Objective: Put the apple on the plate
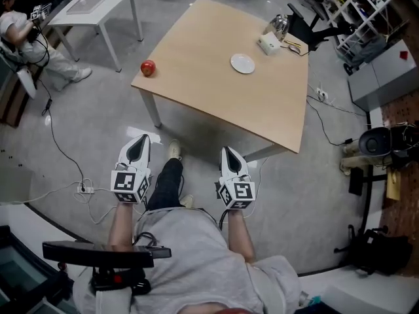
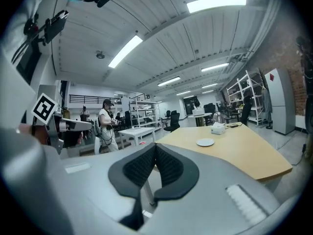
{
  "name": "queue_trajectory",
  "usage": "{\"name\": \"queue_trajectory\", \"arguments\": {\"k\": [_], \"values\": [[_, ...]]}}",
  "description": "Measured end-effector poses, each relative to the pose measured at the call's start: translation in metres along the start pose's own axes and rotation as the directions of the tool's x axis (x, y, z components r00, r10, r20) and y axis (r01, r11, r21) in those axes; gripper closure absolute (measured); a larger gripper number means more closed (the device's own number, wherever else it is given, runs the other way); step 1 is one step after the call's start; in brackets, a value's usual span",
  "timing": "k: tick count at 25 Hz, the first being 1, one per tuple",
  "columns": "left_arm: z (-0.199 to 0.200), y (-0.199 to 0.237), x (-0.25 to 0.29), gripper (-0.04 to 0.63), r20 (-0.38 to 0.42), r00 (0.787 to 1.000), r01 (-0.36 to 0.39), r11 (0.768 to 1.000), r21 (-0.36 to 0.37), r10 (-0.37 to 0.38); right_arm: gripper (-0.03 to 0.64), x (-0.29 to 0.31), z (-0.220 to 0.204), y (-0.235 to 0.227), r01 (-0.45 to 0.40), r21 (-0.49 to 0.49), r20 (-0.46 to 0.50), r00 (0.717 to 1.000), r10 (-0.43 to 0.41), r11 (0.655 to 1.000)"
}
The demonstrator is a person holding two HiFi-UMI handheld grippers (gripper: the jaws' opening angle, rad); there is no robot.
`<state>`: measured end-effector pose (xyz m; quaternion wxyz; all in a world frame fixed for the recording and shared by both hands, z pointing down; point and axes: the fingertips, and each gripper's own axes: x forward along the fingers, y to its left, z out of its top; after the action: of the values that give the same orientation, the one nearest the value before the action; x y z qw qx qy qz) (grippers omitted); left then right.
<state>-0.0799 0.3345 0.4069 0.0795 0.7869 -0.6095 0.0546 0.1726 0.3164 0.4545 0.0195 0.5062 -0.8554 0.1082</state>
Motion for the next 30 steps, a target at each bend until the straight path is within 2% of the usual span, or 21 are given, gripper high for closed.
{"name": "queue_trajectory", "arguments": {"k": [7,22,30], "values": [[-0.008,0.035,0.052,0.575,-0.003,1.0,-0.023,0.999,-0.029,0.023,0.611,0.065,0.0,-0.009,-0.035,-0.035,-0.026,0.999,0.034,0.999],[-0.012,0.127,0.134,0.575,-0.047,0.99,-0.139,0.988,-0.073,0.136,0.611,0.204,0.006,-0.018,-0.12,-0.038,-0.079,0.99,0.117,0.992],[0.015,0.15,0.167,0.575,-0.054,0.983,-0.183,0.978,-0.098,0.178,0.611,0.254,0.045,-0.019,-0.183,-0.06,-0.08,0.981,0.178,0.981]]}}
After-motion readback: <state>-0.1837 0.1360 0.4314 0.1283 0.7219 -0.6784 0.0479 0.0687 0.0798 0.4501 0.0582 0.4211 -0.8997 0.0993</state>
